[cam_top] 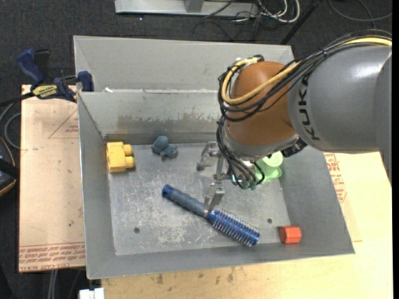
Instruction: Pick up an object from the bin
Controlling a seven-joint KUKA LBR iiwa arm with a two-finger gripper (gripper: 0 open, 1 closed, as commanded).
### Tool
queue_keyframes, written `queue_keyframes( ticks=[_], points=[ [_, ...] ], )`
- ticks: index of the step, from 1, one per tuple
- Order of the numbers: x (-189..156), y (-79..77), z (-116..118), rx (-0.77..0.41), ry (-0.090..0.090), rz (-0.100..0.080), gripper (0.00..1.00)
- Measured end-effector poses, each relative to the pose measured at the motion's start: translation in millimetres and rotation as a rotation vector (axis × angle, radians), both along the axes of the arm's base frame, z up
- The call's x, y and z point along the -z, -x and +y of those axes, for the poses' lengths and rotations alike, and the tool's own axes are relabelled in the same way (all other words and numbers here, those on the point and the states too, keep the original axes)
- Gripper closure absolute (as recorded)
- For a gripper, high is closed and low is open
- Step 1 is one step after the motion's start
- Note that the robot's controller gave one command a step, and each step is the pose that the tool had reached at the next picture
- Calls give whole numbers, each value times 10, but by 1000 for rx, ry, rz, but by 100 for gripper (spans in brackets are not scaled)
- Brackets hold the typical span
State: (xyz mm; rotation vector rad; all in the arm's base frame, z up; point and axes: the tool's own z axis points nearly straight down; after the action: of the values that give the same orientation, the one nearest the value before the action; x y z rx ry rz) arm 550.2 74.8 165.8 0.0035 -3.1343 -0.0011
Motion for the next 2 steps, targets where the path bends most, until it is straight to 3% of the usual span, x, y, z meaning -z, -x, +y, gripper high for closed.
queue_keyframes(
  ticks=[1,2],
  points=[
    [714,718,-218,115,1,0,0],
    [686,690,-211,115,0,-6,100]
  ],
)
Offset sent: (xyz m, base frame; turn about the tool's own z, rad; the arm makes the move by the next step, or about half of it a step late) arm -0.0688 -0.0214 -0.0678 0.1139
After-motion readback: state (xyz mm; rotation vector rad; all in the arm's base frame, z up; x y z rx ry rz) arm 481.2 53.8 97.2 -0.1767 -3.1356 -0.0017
